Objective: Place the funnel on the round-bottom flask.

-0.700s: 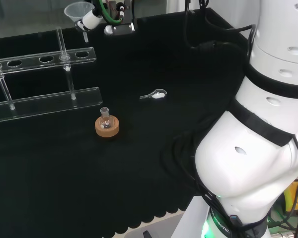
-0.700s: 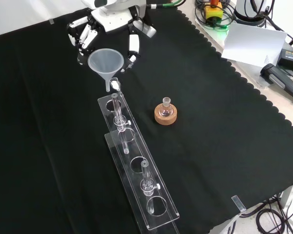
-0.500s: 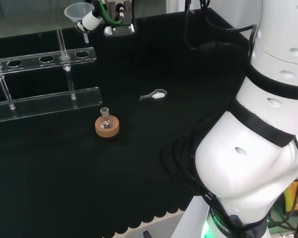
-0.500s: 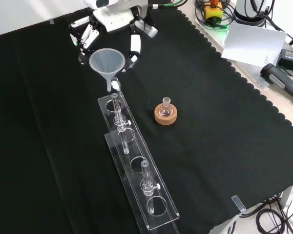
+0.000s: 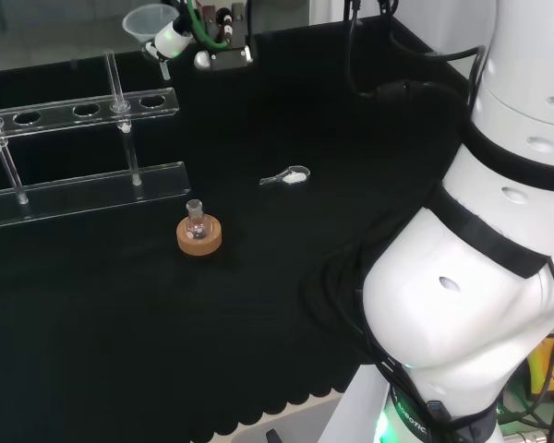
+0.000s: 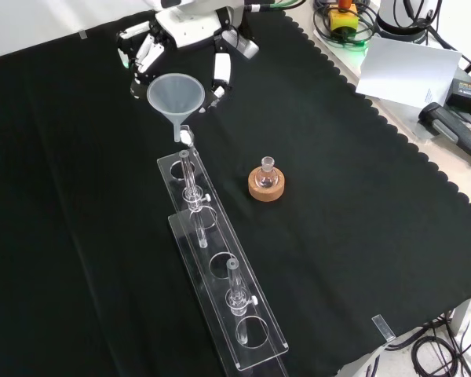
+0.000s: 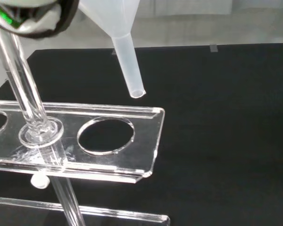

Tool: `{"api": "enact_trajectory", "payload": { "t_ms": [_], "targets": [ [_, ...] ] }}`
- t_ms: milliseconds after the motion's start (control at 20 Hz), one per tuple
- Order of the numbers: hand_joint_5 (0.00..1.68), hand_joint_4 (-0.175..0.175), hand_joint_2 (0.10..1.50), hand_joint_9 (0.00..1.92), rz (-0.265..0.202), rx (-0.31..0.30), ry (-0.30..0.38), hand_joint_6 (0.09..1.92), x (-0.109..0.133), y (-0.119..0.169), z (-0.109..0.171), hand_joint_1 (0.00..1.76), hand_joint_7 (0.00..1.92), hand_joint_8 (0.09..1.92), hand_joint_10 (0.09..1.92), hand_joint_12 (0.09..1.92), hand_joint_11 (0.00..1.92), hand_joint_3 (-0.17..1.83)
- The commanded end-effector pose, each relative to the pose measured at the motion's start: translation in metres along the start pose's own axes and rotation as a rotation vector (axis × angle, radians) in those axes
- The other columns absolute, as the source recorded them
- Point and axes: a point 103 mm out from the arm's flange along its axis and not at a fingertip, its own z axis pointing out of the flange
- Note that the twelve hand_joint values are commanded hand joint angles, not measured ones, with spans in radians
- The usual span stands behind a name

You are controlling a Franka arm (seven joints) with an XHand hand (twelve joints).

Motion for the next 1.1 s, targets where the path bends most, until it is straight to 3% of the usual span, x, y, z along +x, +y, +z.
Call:
{"api": "enact_trajectory", "payload": {
  "t_ms": [50,600,1100],
  "targets": [
    [0.61,-0.071,0.55,0.77,0.035,-0.007,-0.016,0.58,-0.01,-0.012,-0.002,0.85,1.02,0.83,0.54,1.51,0.0,0.86],
    [0.61,-0.07,0.55,0.76,0.115,0.002,0.005,0.59,-0.028,-0.052,-0.004,0.86,1.03,0.83,0.54,1.52,0.0,0.87],
    [0.65,-0.064,0.55,0.78,0.168,0.037,0.1,0.61,-0.041,-0.092,-0.008,0.85,1.05,0.83,0.54,1.52,0.0,0.88]
  ]
}}
